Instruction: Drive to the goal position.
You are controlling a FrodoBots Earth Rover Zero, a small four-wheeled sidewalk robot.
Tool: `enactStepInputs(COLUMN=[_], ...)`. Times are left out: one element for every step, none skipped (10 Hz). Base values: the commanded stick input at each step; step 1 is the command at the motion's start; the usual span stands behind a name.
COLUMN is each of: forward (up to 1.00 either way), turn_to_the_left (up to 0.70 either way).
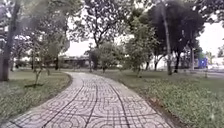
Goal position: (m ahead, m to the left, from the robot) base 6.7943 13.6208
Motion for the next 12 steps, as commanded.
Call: enactStepInputs(forward=[1.00, 1.00, 1.00, 1.00, 1.00, 1.00, 1.00, 1.00, 1.00, 1.00, 1.00, 1.00], turn_to_the_left=[0.19, 0.08, 0.00, 0.00, 0.00, 0.00, 0.00, 0.00, 0.00, 0.00, 0.00, 0.00])
